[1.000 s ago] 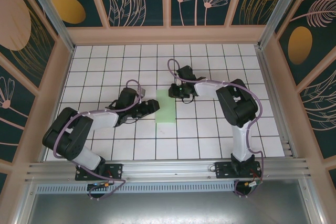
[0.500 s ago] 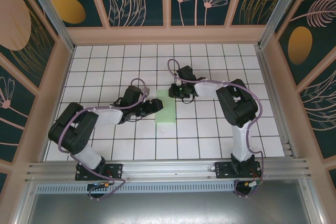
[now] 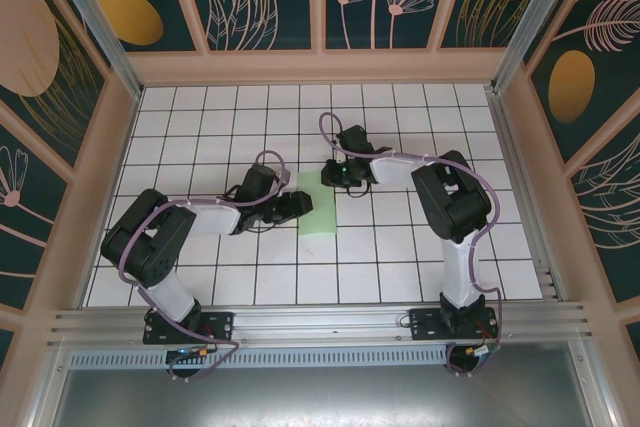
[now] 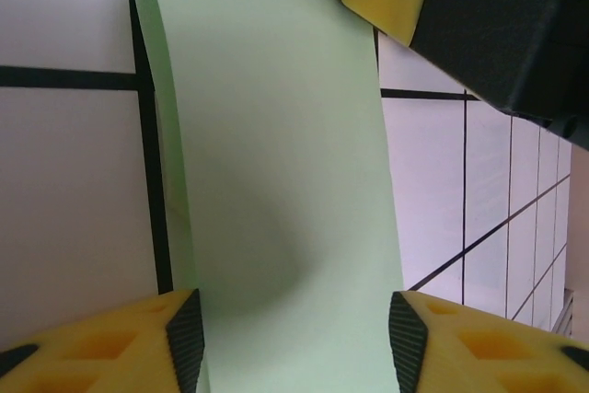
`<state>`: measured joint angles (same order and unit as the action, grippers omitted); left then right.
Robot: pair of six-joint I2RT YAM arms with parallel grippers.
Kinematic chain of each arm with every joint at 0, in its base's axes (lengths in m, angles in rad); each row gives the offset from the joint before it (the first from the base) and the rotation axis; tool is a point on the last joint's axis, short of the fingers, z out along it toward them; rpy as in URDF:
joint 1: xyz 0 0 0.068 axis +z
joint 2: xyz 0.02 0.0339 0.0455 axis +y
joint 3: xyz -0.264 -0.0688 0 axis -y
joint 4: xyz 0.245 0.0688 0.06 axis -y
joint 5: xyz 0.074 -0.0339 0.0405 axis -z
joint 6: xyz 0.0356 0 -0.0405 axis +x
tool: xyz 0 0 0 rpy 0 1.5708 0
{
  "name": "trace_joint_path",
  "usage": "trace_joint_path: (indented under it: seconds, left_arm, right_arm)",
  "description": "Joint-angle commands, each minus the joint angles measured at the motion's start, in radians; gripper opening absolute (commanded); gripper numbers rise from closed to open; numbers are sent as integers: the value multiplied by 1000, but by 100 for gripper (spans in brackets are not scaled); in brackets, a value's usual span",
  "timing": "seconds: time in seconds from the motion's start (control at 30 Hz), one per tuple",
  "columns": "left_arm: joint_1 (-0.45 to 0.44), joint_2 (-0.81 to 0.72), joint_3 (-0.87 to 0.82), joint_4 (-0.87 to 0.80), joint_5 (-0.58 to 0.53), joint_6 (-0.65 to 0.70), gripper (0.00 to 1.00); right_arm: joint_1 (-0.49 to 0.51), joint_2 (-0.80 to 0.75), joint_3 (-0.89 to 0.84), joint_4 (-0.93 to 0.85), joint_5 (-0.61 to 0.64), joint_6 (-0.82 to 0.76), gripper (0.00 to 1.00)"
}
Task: Fold a paper plane with a square sheet of paper (fold left side to right side)
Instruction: Third fold the triangle at the center of the table.
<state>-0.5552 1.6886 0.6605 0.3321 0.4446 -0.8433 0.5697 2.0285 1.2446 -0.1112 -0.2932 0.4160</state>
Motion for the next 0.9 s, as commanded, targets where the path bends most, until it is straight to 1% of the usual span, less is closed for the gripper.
trace_joint_path:
  seconds: [0.0,0.4,0.5,0.73,0.8,0.87]
  left_arm:
    - [-6,-2,16,-15,-7,5,55]
    - [-9,-55,-5,-38,-32,-5,48]
    - [-8,-70,-9,-40,-41,-9,44]
    - [-12,-70,-13,-36,-38,-11,31]
    - [-12,-70,-15,-34,-37,-14,25]
    - [-14,-70,-16,-32,-35,-19,16]
  right_arm:
    - [-1,8,-24,-19,1,-21,18]
    - [-1,10,-24,-19,6,-25,19]
    - [-1,9,-23,-21,6,-26,19]
    - [-1,8,-23,-21,8,-26,20]
    - [-1,4,-24,-18,8,-29,20]
    - [-1,-9,-28,-5,11,-35,22]
